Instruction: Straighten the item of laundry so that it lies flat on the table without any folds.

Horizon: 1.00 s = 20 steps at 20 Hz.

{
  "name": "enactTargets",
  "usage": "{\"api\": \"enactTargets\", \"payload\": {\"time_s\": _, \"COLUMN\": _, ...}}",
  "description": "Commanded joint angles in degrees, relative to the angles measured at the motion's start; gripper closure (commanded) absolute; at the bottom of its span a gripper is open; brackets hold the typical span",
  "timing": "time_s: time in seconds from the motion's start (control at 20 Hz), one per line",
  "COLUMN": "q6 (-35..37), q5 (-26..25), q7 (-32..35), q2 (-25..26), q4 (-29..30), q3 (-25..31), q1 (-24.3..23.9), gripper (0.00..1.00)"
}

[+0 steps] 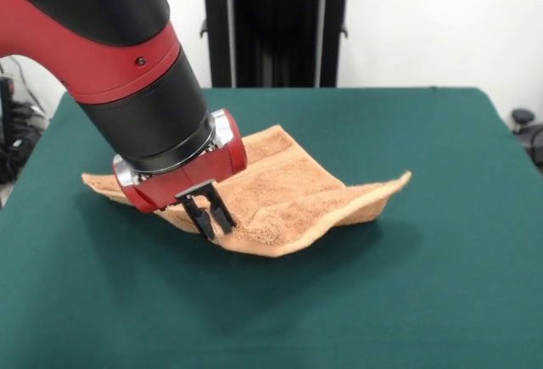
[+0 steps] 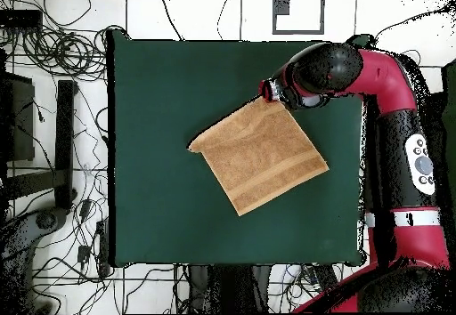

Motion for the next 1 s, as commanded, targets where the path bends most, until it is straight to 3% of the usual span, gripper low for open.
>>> {"api": "enactTargets", "payload": {"time_s": 0.05, "q6": 4.87, "q5": 1.56, "q7": -17.47, "q2": 0.67, "q4": -2.02, "q3": -1.13, "q1": 3.42, "gripper": 1.0}}
{"api": "enactTargets", "payload": {"time_s": 0.25, "q6": 5.59, "q5": 1.58, "q7": -20.55, "q2": 1.87, "q4": -4.05, "q3": -0.43, "q1": 3.77, "gripper": 1.0}}
{"api": "enactTargets", "payload": {"time_s": 1.0, "q6": 5.04, "q5": 1.76, "q7": -21.08, "q2": 2.2, "q4": -4.66, "q3": -0.58, "q1": 4.21, "gripper": 1.0}}
